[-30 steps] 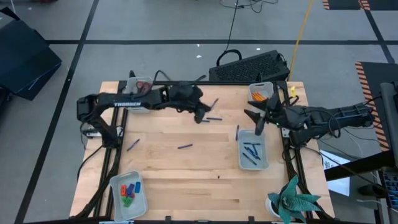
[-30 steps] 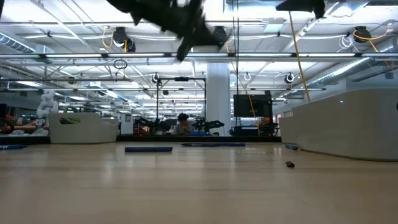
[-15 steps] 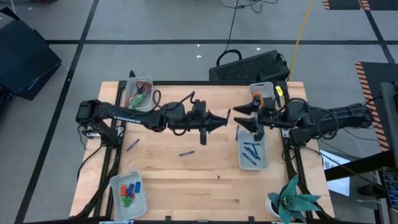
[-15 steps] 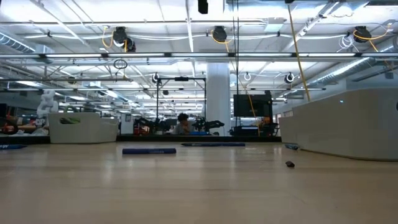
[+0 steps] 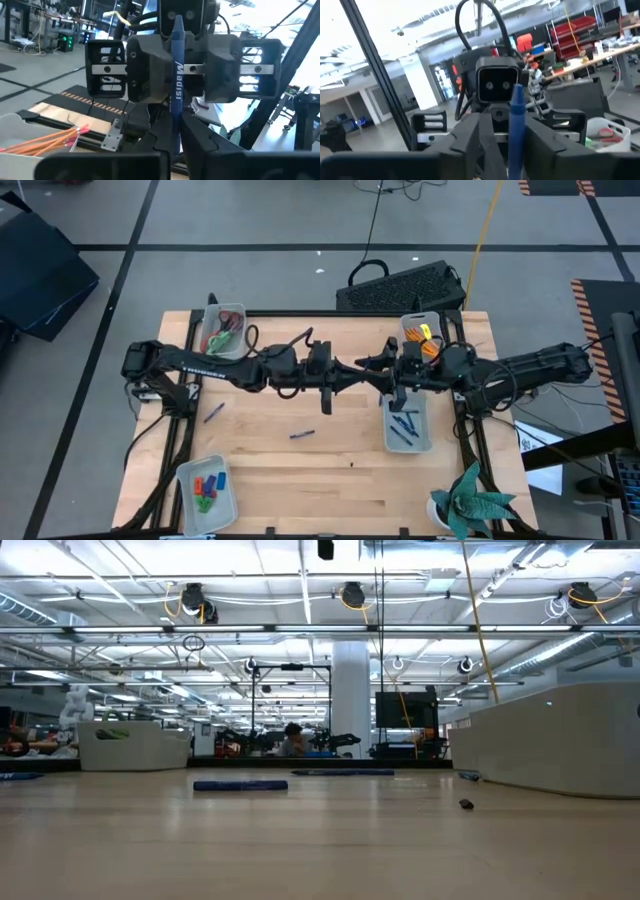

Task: Sort crayons/erasers/pens/pencils in bins
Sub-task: Put the blue crayon into the middle right gray bin

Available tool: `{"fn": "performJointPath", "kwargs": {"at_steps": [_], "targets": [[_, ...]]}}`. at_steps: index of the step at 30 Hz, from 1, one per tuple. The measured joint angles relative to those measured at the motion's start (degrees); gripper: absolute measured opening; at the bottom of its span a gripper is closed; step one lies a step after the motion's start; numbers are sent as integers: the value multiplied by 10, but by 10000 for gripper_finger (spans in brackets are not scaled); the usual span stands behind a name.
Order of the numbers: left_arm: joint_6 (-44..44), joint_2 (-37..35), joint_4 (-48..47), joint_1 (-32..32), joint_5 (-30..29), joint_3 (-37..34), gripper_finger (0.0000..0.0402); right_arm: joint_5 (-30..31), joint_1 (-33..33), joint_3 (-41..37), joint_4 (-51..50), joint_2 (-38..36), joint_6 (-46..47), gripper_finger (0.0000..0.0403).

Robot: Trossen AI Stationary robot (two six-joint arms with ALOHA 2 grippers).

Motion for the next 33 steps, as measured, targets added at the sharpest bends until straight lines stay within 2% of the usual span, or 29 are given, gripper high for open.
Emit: {"fn": "performJointPath", "kwargs": {"at_steps": [7,13,19,22,26,28,30,33], "targets": [[19,-13,39,4,21,0,15,1,0,0,43,0,-12,26],[12,-13,41,17,33,0,26,2,-9,0,43,-1,-30,22],[0,-19,23,27,27,0,93,1,-23,3,15,-8,-34,20],[8,-51,-52,32,21,1,144,2,-27,34,-82,-20,-47,20],[29,-115,-260,38,17,1,206,3,-25,119,-337,-30,-38,20],[32,-145,-372,41,16,1,224,3,-11,153,-527,-30,-2,20],[26,-158,-445,44,16,1,233,3,11,158,-671,-24,51,20],[-3,-164,-536,44,5,0,234,4,57,108,-783,-24,160,20]]}}
